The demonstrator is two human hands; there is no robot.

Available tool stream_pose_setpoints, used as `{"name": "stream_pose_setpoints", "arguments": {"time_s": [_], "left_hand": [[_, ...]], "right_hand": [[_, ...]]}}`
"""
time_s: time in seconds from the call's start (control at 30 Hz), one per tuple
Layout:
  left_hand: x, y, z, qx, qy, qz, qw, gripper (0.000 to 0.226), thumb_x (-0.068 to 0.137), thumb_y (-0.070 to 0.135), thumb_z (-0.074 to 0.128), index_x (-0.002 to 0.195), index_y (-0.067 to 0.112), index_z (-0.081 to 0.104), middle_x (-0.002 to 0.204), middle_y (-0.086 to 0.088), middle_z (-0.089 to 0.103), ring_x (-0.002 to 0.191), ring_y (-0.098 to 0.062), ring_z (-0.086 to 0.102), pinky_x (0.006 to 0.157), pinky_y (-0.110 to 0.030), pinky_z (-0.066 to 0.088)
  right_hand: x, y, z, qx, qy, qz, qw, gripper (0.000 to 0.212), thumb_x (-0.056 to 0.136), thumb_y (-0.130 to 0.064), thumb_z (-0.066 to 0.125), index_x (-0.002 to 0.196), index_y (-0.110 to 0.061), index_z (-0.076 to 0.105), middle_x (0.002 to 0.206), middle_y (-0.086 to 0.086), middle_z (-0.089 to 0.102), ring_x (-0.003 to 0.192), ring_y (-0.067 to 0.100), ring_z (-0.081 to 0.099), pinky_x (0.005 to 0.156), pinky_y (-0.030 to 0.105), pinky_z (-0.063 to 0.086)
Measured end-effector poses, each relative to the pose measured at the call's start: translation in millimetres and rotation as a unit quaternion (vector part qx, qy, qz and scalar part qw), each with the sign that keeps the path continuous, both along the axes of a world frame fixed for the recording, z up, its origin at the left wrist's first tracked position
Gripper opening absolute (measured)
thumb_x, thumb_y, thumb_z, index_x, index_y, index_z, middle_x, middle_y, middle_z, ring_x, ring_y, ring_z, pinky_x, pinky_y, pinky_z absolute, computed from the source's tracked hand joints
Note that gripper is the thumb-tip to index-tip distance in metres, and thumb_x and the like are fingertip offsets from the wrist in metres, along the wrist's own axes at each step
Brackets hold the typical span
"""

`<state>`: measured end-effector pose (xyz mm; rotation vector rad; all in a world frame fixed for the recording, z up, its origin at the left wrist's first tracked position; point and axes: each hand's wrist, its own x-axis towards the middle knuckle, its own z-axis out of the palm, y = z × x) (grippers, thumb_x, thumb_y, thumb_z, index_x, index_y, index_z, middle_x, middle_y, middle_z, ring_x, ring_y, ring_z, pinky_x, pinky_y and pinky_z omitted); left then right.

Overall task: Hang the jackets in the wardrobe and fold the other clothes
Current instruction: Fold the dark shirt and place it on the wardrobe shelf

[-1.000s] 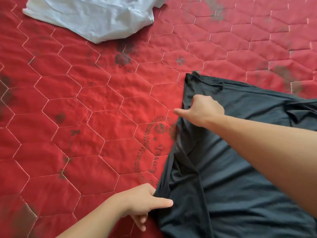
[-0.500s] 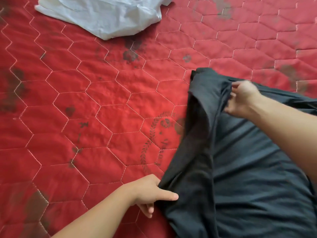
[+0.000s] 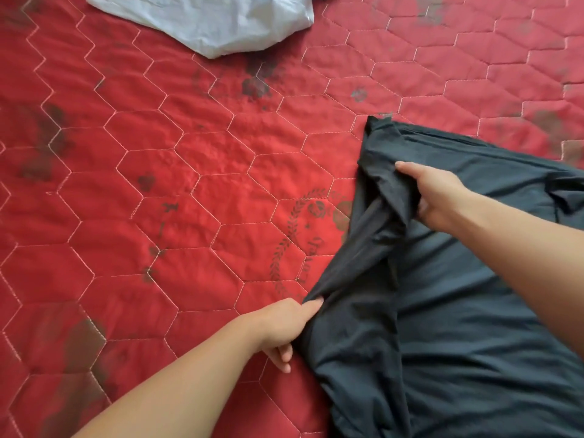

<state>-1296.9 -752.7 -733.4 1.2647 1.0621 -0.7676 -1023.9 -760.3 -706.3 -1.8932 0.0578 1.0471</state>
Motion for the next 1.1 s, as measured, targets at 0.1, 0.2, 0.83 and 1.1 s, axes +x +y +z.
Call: {"name": "stream_pose_setpoints", "arguments": {"time_s": [0.1, 0.2, 0.83, 1.1], "left_hand": [[-1, 8, 6, 0.033, -0.006, -0.046, 0.998, 0.064, 0.095, 0.065, 0.034, 0.115, 0.008, 0.057, 0.065, -0.009, 0.041, 0.046, -0.018, 0.047, 0.052, -0.035, 0.057], [10, 33, 13, 0.234, -0.084, -0.097, 0.964, 0.058, 0.087, 0.071, 0.045, 0.075, 0.017, 0.065, 0.071, 0.0, 0.067, 0.064, -0.018, 0.062, 0.061, -0.031, 0.054], [202, 98, 7, 0.245, -0.192, 0.337, 0.888, 0.017, 0.088, 0.022, 0.069, 0.074, 0.021, 0.059, 0.064, 0.003, 0.055, 0.053, -0.013, 0.046, 0.051, -0.023, 0.037], [221, 131, 48, -0.008, -0.324, 0.437, 0.839, 0.014, 0.085, 0.019, 0.048, 0.084, 0.008, 0.057, 0.082, -0.011, 0.054, 0.077, -0.029, 0.054, 0.079, -0.034, 0.051]], "right_hand": [[7, -2, 2, -0.116, -0.235, 0.075, 0.962, 0.046, 0.077, -0.052, 0.071, 0.107, -0.02, 0.057, 0.107, 0.001, 0.058, 0.089, 0.019, 0.057, 0.084, 0.033, 0.048], [10, 1, 7, -0.145, -0.359, 0.182, 0.904, 0.047, 0.086, -0.042, 0.061, 0.125, -0.018, 0.053, 0.124, 0.006, 0.056, 0.1, 0.019, 0.051, 0.087, 0.027, 0.037], [46, 27, -14, -0.069, -0.22, 0.095, 0.968, 0.028, 0.08, -0.032, 0.067, 0.104, -0.02, 0.061, 0.092, -0.004, 0.063, 0.086, 0.015, 0.059, 0.073, 0.026, 0.045], [61, 42, 1, 0.02, -0.081, 0.175, 0.981, 0.016, 0.08, -0.039, 0.069, 0.087, -0.025, 0.065, 0.081, -0.002, 0.058, 0.075, 0.016, 0.051, 0.064, 0.028, 0.037]]}}
